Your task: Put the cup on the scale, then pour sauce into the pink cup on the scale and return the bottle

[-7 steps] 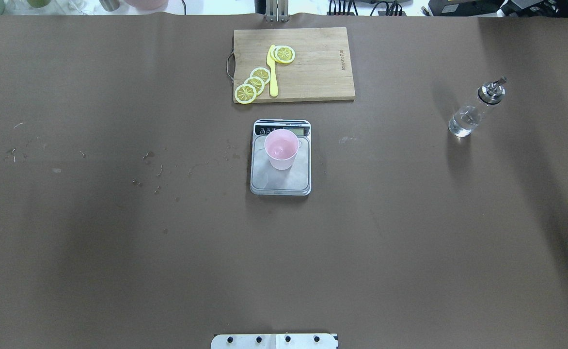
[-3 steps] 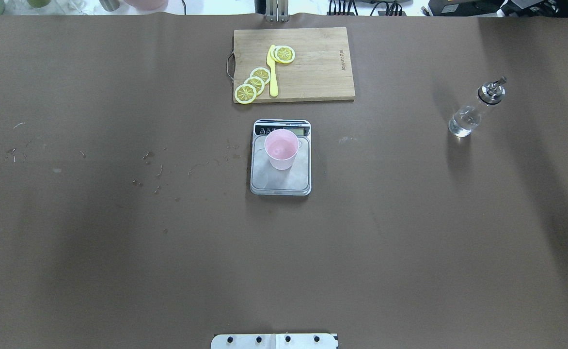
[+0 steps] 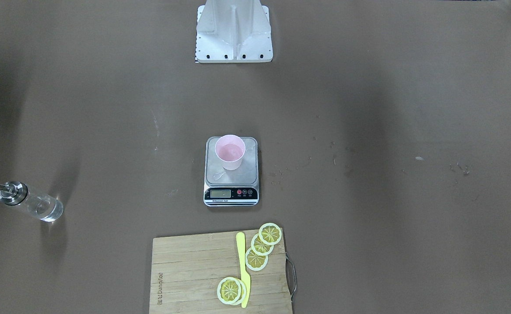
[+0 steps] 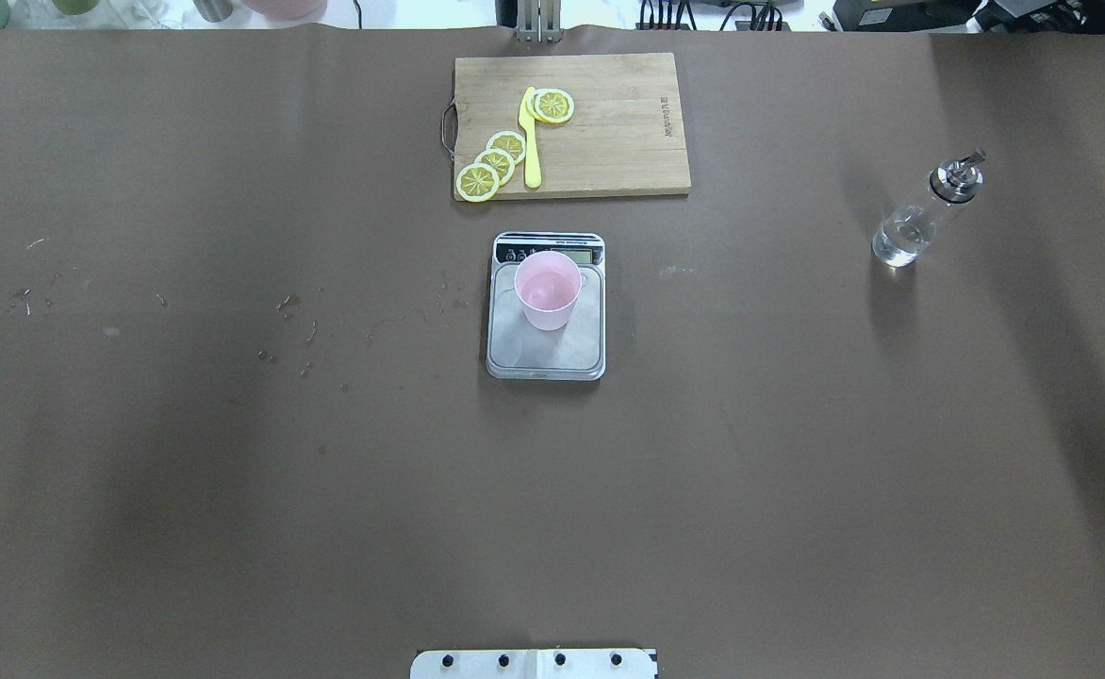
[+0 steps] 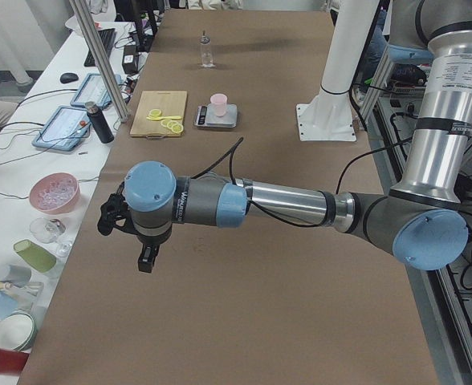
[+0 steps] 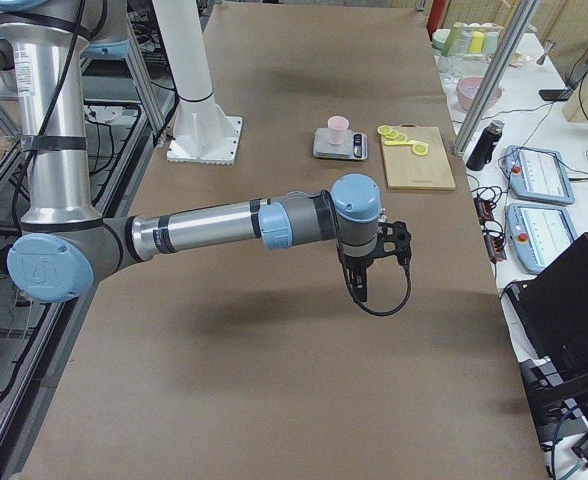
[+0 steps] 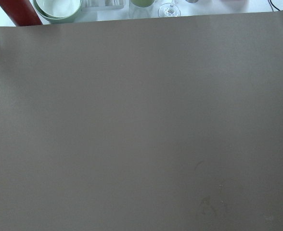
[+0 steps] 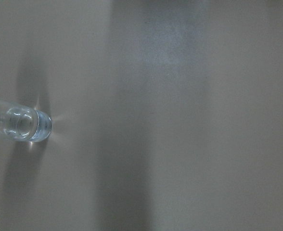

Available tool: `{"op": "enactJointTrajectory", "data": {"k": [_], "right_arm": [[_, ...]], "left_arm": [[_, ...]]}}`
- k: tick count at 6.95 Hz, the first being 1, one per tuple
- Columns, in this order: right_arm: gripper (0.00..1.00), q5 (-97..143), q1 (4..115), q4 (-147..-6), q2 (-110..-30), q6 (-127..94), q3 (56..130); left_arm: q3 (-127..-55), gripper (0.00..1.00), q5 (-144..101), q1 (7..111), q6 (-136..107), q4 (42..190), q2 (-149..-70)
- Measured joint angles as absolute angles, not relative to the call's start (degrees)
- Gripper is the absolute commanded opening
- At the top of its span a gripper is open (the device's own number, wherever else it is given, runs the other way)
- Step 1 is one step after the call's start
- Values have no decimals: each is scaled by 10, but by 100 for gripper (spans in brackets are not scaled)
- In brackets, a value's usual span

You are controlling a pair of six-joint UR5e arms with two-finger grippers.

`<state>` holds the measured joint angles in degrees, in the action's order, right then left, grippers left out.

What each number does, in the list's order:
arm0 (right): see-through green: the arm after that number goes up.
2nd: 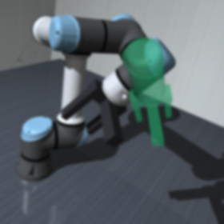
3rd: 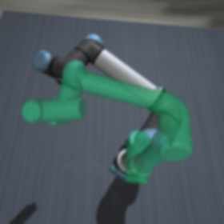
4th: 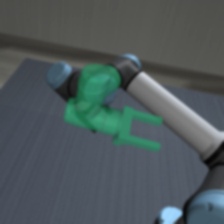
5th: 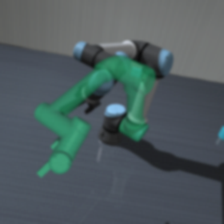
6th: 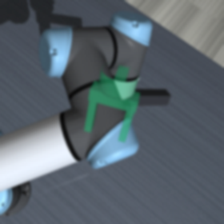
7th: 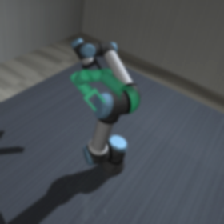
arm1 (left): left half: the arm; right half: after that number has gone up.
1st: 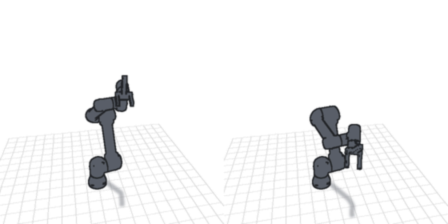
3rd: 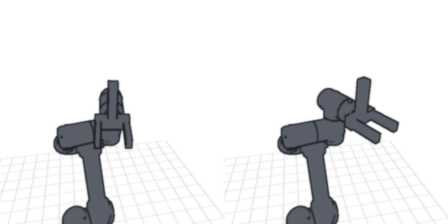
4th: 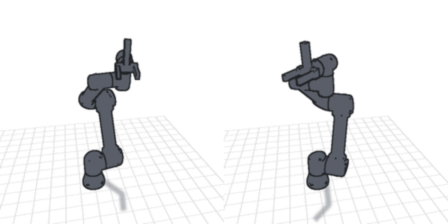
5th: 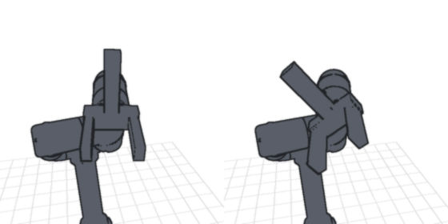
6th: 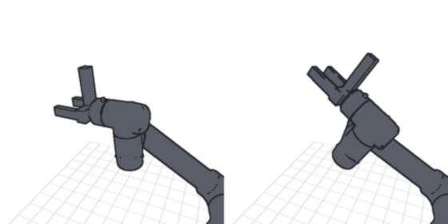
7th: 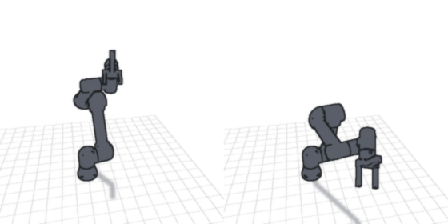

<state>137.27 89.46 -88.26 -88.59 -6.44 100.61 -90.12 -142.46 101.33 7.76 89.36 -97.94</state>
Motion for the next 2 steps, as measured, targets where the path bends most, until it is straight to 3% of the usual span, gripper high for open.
{"op": "enactJointTrajectory", "data": {"k": [2], "right_arm": [[100,1369,895,-881,-887,-64,1001]], "left_arm": [[-946,98,-1432,1014,81,897,-919]]}}
